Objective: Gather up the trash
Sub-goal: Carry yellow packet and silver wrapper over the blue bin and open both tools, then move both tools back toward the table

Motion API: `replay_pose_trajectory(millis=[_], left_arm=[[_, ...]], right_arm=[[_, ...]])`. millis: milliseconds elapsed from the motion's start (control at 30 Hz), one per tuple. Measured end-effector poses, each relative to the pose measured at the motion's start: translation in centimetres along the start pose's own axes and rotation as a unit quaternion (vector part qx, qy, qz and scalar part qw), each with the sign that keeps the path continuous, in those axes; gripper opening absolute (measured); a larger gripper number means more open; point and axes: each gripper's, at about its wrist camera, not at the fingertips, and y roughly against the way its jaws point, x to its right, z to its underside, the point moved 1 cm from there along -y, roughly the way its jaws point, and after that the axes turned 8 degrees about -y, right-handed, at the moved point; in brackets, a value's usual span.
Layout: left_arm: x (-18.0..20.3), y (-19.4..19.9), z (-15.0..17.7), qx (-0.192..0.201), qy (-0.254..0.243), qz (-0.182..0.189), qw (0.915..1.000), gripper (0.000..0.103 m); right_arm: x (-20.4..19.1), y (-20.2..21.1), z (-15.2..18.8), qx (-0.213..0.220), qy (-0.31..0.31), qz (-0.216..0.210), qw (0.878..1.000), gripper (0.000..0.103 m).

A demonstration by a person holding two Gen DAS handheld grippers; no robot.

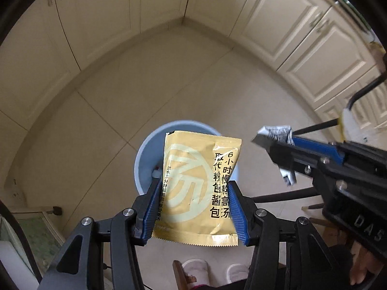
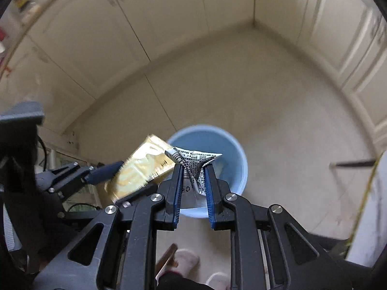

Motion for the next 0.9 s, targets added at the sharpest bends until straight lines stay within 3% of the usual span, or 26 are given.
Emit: replay_pose_trajectory(millis=[167, 267, 300, 500, 767, 900], left_arm=[[-0.7, -3.2, -1.7, -0.036, 0.004, 0.0, 0.9993, 0.052], [-0.6, -5.0, -3.0, -0.057, 0.007, -0.01, 0.9983, 0.059], [-0.8, -5.2, -4.1, -0.059, 0.006, -0.013, 0.9981, 0.06], [-1.2, -4.9, -5.9, -0.052, 0.019, -0.014, 0.9983, 0.061], [-1.6, 0.3, -5.5, -0.013, 0.053, -0.03, 0.998, 0.061], [-1.0, 4.8, -4.4, 0.021, 0.066, -0.066, 0.9954, 0.061]], right_arm=[[0.8, -4.4, -1.2, -0.031, -0.012, -0.006, 0.999, 0.021], [1.5, -5.9, -1.2, -0.04, -0.019, -0.015, 0.999, 0.025], [1.9, -6.1, -1.4, -0.042, -0.023, -0.016, 0.999, 0.03], [1.7, -6.8, -1.6, -0.044, -0.038, -0.041, 0.997, 0.036], [0.5, -3.8, -1.8, -0.02, -0.032, -0.06, 0.997, 0.052], [-1.2, -0.6, -1.7, 0.004, -0.019, -0.063, 0.998, 0.057]])
